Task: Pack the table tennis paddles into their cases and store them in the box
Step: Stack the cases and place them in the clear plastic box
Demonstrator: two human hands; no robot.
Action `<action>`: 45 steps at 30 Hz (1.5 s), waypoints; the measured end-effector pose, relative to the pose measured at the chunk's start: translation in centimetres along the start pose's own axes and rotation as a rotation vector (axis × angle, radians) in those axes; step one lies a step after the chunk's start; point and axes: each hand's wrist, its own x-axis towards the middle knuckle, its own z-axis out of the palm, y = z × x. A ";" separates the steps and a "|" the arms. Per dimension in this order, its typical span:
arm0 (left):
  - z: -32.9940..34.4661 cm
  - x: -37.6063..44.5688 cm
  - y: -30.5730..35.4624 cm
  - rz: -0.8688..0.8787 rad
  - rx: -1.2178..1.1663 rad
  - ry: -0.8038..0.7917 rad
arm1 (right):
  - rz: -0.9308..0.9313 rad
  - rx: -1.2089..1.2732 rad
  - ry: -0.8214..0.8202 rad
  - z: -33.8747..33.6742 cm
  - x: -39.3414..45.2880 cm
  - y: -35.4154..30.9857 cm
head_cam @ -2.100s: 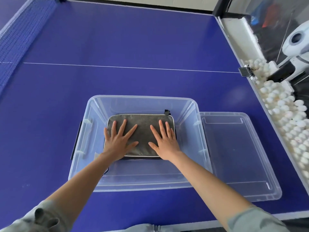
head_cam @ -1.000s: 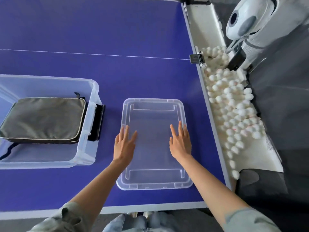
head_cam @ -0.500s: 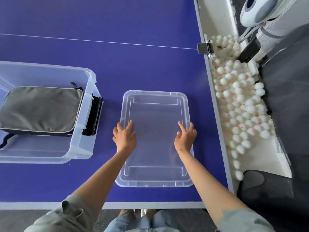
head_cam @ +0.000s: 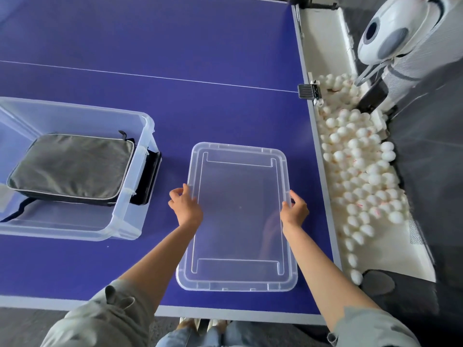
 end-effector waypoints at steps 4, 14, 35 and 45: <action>-0.4 -0.7 0.7 0.008 -0.085 0.066 | -0.049 0.036 0.014 -0.9 0.2 -0.7; -10.0 -0.3 9.2 0.207 -0.206 0.309 | -0.257 0.067 -0.036 -2.3 5.4 -13.7; -26.1 1.7 -7.5 -0.302 -0.424 0.844 | -0.916 -0.243 -0.602 26.1 -11.7 -39.3; -25.3 2.8 -10.6 -0.375 -0.363 0.945 | -1.003 -0.334 -0.735 32.1 -15.9 -39.1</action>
